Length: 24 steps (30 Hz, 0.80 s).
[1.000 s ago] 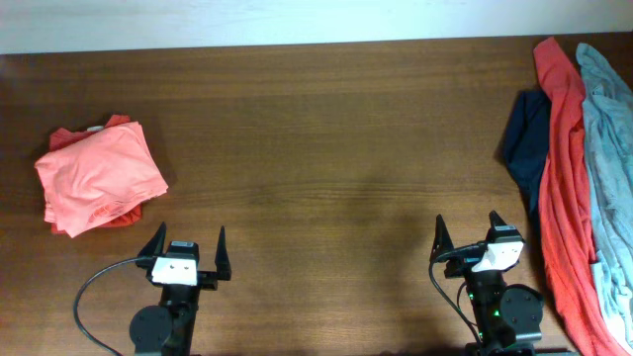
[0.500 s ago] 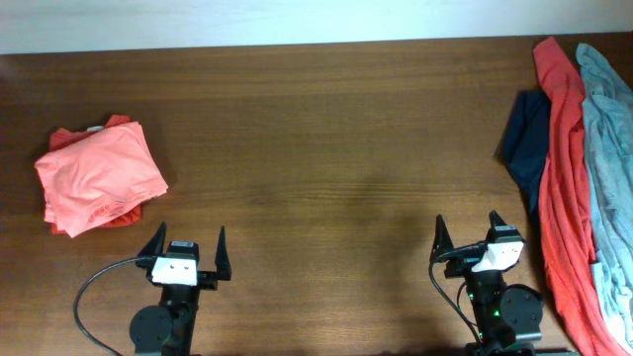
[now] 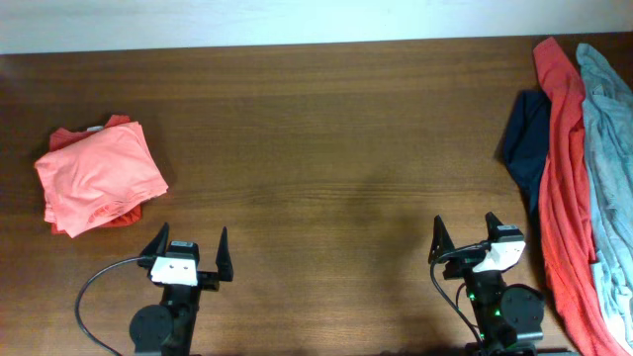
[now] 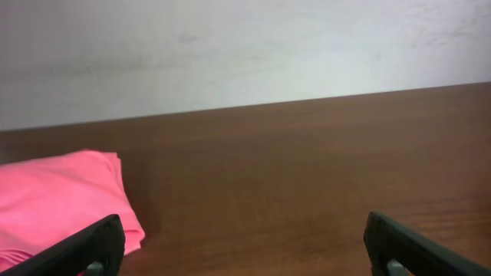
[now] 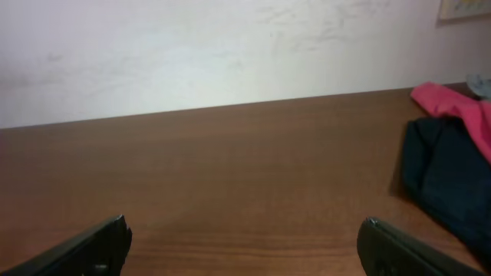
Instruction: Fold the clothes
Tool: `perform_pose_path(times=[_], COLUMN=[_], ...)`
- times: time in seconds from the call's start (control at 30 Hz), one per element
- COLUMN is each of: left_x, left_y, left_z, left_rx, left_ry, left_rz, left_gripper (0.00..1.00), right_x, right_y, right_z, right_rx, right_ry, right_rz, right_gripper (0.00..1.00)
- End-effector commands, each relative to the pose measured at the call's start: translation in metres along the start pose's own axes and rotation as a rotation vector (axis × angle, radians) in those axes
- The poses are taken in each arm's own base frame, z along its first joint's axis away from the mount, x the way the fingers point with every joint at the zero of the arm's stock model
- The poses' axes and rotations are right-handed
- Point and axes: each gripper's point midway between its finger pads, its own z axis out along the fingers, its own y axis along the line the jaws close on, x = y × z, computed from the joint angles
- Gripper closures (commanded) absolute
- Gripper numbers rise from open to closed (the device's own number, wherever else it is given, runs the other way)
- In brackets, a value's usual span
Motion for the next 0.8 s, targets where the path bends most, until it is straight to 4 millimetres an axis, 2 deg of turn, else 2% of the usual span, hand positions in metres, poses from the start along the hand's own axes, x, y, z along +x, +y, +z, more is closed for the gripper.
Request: perform_pose_path(times=[0.0,0.2,0.37,0.5,0.67,0.77], left_x=[-0.016,-0.045,-0.071,-0.089,-0.096,-0.101], left_y=[-0.009,-0.007,-0.005,-0.003,-0.001,0.0], left_z=[-0.006,-0.014,-0.009,0.005,0.02,0.027], left_rx=[0.052,0.045,0.047,0.051,0.055,0.057], left_ry=[0.001,0.053,0.114,0.201,0.333,0.381], left_rz=[-0.039,-0.044,-0.051,-0.061,-0.076,-0.081], left_gripper=[0.01,0.01,0.0,0.01,0.01,0.01], right_x=[-0.03,-0.047,-0.06,-0.063,-0.063,-0.069], right_y=[0.007,0.009,0.01,0.009,0.006,-0.007], right_z=[-0.008,-0.01,0.003,0.023,0.053,0.068], right_rx=[-0.02,-0.005,0.014,0.041,0.046,0.07], right_ry=[-0.035,0.06,0.174,0.313,0.485,0.547], right_rz=[0.019,0.025,0.032,0.041,-0.043,-0.102], right_gripper=[0.01,0.01,0.01,0.01,0.01,0.01])
